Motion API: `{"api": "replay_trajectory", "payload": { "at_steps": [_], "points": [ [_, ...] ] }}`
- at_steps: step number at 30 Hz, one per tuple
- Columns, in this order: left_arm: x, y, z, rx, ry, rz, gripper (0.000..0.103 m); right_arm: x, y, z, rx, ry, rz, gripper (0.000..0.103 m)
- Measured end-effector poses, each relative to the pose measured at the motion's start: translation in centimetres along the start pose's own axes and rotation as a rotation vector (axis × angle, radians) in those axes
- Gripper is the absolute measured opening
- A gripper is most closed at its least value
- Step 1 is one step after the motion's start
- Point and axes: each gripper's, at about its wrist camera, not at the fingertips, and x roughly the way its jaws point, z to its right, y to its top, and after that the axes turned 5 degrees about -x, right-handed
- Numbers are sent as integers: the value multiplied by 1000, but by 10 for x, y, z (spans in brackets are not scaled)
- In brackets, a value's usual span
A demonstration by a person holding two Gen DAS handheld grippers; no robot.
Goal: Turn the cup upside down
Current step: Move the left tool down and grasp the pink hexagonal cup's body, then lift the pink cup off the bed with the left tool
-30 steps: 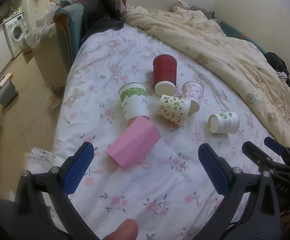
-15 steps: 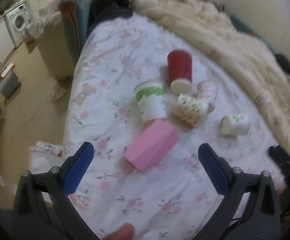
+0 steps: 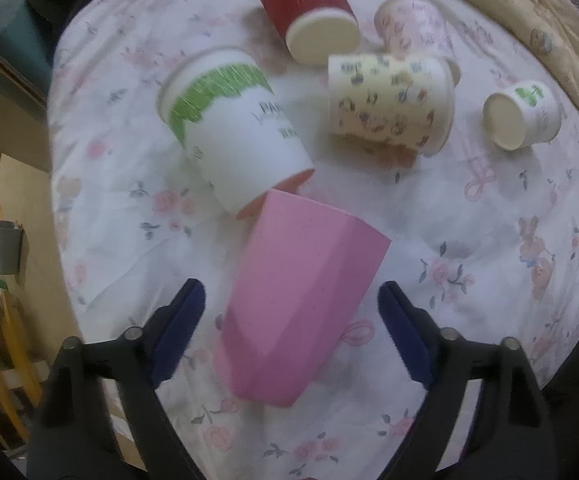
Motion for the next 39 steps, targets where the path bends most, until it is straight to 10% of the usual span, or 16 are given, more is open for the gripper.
{"api": "replay_trajectory", "payload": {
  "at_steps": [12, 26, 39],
  "points": [
    [0, -15, 19, 44, 57, 19, 63, 3, 0, -1, -14, -21, -17, 103],
    [-32, -74, 44, -534, -329, -63, 63, -11, 1, 10, 38, 9, -1, 103],
    [-1, -91, 81, -627, -244, -125, 64, -17, 2, 19, 61, 13, 11, 103]
  ]
}}
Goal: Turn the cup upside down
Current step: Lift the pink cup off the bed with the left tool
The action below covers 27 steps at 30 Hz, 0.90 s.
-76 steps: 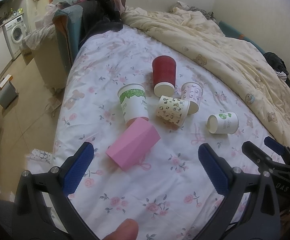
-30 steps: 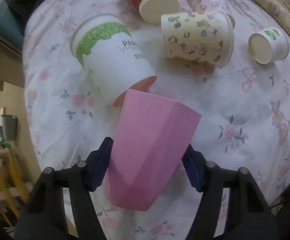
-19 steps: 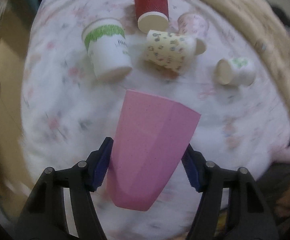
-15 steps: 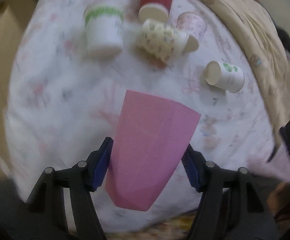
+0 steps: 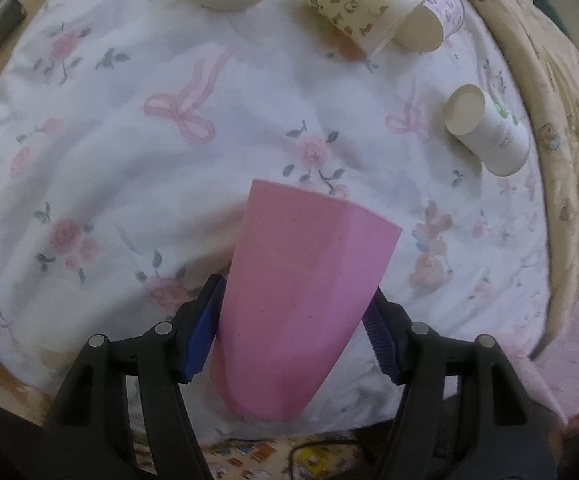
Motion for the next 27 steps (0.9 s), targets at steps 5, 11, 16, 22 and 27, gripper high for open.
{"api": "replay_trajectory", "payload": {
  "at_steps": [5, 11, 16, 22, 27],
  "points": [
    [0, 0, 8, 48, 44, 17, 73, -1, 1, 1, 0, 4, -1, 103],
    [-11, 2, 17, 106, 51, 36, 96, 0, 0, -2, -19, -4, -1, 103],
    [-30, 5, 19, 135, 59, 81, 96, 0, 0, -2, -16, -4, 0, 103],
    [-70, 8, 10, 157, 71, 177, 96, -2, 2, -1, -15, -7, 13, 103],
    [-108, 14, -3, 179, 73, 296, 96, 1, 1, 1, -11, -7, 5, 103]
  ]
}}
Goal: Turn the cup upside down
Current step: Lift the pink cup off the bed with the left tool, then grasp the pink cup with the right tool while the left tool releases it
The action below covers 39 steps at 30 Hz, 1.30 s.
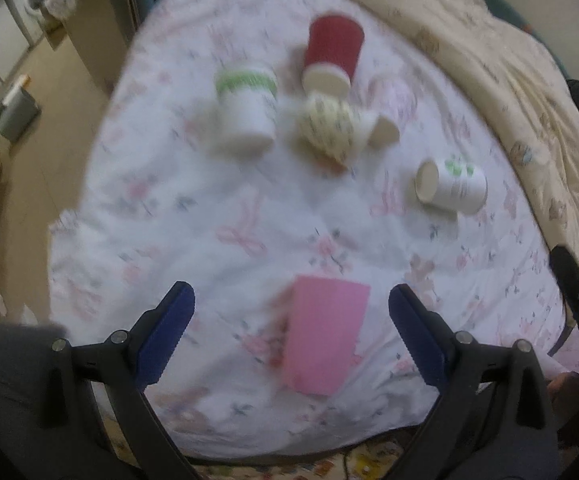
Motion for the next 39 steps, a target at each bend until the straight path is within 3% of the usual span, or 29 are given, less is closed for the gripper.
{"api": "replay_trajectory", "payload": {
  "at_steps": [5, 10, 16, 21, 28, 31, 39],
  "points": [
    [-20, 11, -17, 48, 31, 102, 96, 2, -3, -2, -4, 6, -8, 103],
    [-20, 9, -30, 107, 48, 150, 96, 7, -7, -8, -19, 12, -20, 103],
    [-13, 8, -45, 105, 35, 198, 96, 18, -12, -15, -44, 3, -50, 103],
    [-10, 11, -48, 86, -18, 201, 96, 26, -18, -19, -57, 18, -78, 103],
    [-15, 15, -48, 47, -95, 180, 96, 42, -26, -23, -32, 116, -162, 103],
    [-12, 17, -50, 37, -80, 175, 96, 53, -33, -30, -26, 215, -238, 103],
    [-6, 19, -61, -14, -91, 135, 96, 83, -58, -60, -99, 279, -416, 99]
  ]
}}
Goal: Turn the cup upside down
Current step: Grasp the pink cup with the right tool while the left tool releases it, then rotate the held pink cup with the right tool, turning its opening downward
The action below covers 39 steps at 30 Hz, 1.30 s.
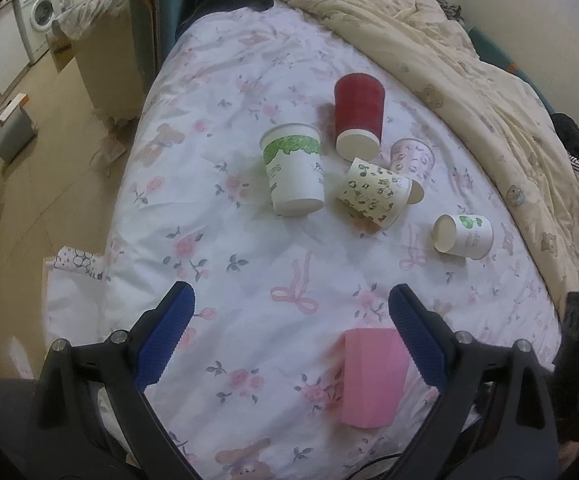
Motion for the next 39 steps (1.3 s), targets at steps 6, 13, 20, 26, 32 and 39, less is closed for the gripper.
{"api": "replay_trajectory", "payload": {
  "at_steps": [6, 13, 20, 26, 32, 39],
  "points": [
    [-1, 0, -1, -2, -1, -1, 96, 40, -13, -8, 51, 91, -151, 92],
    [-1, 2, -4, 0, 0, -10, 96, 77, -19, -27, 22, 57, -233, 85],
    [5, 2, -8, -13, 13, -36, 96, 79, -18, -26, -1, 8, -219, 60],
    [6, 1, -6, -9, 18, -35, 96, 46, -14, -21, 3, 38, -155, 60],
    [8, -1, 4, 17, 12, -29, 96, -16, 3, -19, -24, 75, -11, 60],
    [13, -5, 11, 41, 12, -37, 96, -59, 15, -10, -66, 64, 96, 60]
  ]
}}
